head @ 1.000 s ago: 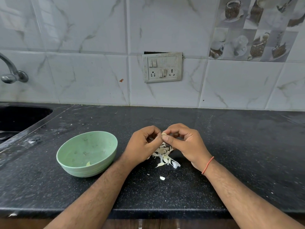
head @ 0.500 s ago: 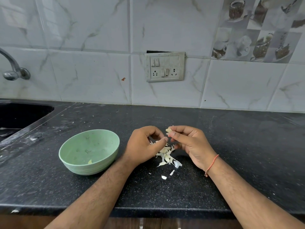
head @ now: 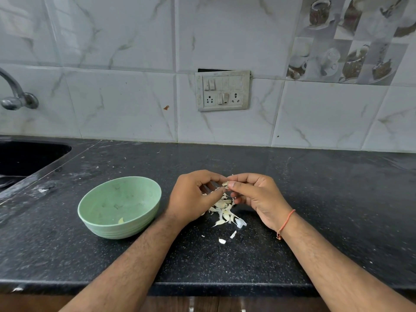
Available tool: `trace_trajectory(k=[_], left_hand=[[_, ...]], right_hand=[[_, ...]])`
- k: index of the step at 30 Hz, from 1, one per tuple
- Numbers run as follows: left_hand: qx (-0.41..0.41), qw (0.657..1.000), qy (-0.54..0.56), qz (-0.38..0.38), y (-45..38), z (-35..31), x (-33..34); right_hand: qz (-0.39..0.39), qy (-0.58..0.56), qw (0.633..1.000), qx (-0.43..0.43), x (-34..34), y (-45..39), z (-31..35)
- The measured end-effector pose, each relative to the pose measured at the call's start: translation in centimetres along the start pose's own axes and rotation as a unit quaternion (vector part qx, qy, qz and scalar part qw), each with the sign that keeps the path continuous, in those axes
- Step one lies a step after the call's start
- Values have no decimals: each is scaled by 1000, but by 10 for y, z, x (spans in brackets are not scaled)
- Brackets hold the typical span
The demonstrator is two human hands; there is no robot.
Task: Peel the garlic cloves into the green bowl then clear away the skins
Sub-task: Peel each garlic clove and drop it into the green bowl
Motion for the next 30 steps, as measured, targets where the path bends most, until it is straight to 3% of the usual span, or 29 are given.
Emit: trace_trajectory(k=[6, 11, 18, 30], left_hand=[[-25, 1000, 5, -16, -2, 3, -2], [-32, 999, 32, 24, -2, 3, 1], [-65, 997, 35, 31, -5, 10, 2], [-45, 998, 1, 37, -2, 12, 6]], right_hand=[[-4, -27, 1000, -4, -2, -1, -1], [-14, -33, 999, -9, -2, -1, 0], [-16, 12, 999, -25, -4, -2, 0], [-17, 94, 992, -79, -3, -2, 6]])
Point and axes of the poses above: each hand's wrist, its own y-axis away from the middle knuckle, its own x-axis out of the palm, z = x × y, the point moved 5 cm from there along -y, towards the middle knuckle, and after that the axes turned 12 degrees about -x, right-handed, at the moved point
